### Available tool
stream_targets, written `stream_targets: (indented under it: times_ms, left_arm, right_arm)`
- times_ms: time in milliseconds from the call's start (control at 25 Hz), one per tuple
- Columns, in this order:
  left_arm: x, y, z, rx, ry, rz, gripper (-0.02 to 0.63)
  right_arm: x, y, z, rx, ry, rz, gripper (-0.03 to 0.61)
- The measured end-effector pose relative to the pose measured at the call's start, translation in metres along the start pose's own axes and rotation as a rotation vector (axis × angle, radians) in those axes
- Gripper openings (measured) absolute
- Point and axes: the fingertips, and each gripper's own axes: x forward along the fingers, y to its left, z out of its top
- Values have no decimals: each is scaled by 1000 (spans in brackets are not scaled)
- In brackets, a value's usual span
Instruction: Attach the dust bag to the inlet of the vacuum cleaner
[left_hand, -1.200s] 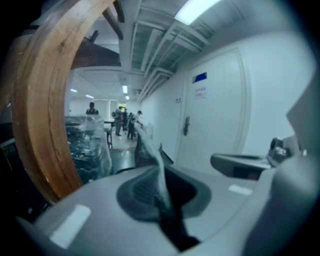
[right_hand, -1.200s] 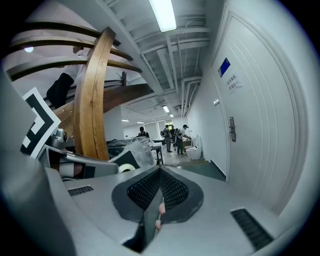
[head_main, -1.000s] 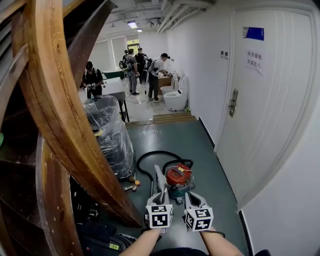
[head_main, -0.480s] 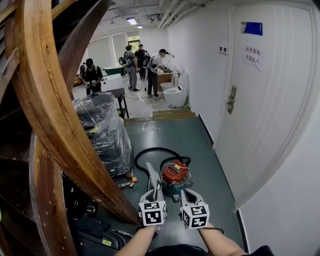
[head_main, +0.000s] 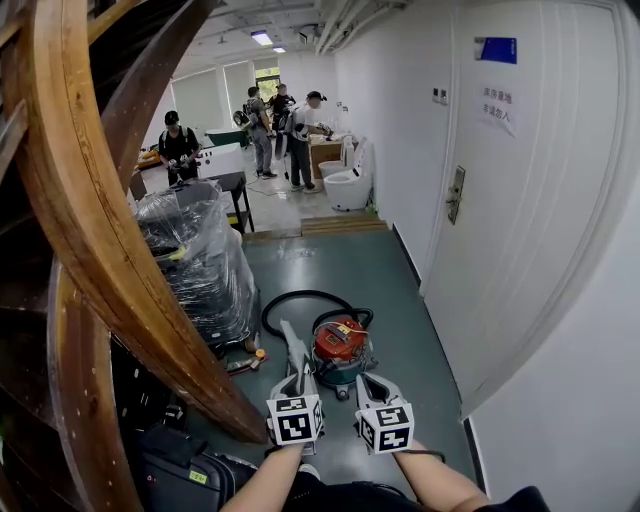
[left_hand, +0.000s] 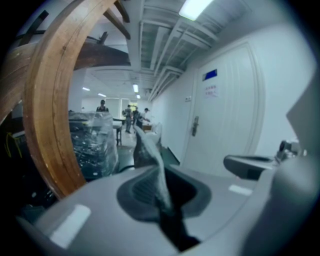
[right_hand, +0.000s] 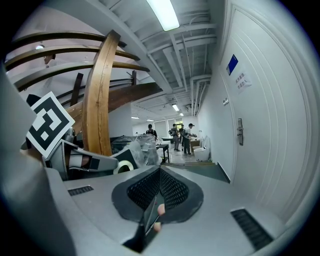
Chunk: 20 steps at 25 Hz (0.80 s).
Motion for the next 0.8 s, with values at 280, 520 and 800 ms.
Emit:
stream_targets:
  times_ms: [280,520,800]
  left_arm:
    - [16,-4,-3,1,0,-19,25]
    - [47,4,0,-26,4,-28,25]
    - [91,17,13,-35,3,-32,26]
  right_arm:
    - [13,-11,-8,9,10,-3,-2]
    - [36,-26,-7,0,16,-16,-2]
    - [78,-45,-6,4,32,-28,-2]
